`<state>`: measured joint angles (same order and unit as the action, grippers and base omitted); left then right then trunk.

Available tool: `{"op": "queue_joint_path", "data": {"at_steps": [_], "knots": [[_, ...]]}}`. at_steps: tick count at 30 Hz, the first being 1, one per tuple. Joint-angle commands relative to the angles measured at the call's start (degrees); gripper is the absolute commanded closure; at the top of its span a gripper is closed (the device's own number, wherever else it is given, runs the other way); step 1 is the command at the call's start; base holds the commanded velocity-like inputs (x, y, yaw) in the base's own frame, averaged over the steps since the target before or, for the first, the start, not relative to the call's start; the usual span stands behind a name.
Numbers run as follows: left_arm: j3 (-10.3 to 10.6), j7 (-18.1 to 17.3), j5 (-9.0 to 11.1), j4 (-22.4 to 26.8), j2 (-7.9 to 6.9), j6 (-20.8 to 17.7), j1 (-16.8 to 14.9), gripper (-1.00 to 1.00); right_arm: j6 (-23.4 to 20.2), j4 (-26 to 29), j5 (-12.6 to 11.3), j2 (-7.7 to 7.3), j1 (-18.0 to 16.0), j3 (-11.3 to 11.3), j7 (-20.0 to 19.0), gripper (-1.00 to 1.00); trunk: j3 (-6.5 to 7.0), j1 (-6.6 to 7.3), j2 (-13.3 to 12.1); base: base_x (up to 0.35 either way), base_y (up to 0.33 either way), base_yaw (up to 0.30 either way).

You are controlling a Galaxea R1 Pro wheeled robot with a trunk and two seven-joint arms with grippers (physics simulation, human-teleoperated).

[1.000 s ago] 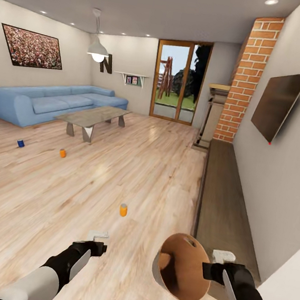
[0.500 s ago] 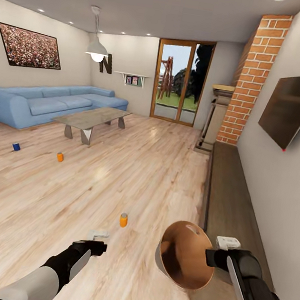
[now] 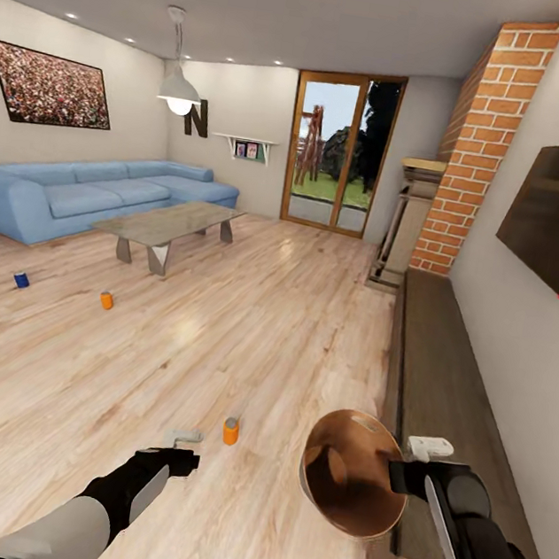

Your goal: Put the three can of soda from the living room inside the tash can in the kitchen.

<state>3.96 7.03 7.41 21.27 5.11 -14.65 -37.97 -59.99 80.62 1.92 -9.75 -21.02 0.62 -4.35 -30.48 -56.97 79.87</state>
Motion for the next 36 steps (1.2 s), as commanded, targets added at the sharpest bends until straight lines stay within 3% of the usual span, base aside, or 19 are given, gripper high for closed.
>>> {"op": "queue_joint_path", "data": {"at_steps": [1, 18, 36], "knots": [[0.0, 0.0, -0.01, 0.0, 0.0, 0.02, 0.0, -1.0, -0.01, 0.07, -0.81, 0.0, 0.02, -0.02, -0.05, 1.0, 0.01, 0.0, 0.0, 0.317, 0.079, 0.0], [0.01, 0.0, -0.02, -0.08, 0.07, 0.06, 0.0, -1.0, -0.01, 0.29, -0.94, -0.07, 1.23, -0.02, -0.1, 1.0, 0.01, 0.0, 0.0, 0.3, 0.046, 0.0], [0.0, 0.0, -0.02, -0.08, 0.08, 0.2, 0.0, -1.0, -0.01, 0.33, -0.8, 0.08, 2.12, -0.1, -0.13, 1.0, 0.01, 0.0, 0.0, 0.207, -0.074, 0.0]]}}
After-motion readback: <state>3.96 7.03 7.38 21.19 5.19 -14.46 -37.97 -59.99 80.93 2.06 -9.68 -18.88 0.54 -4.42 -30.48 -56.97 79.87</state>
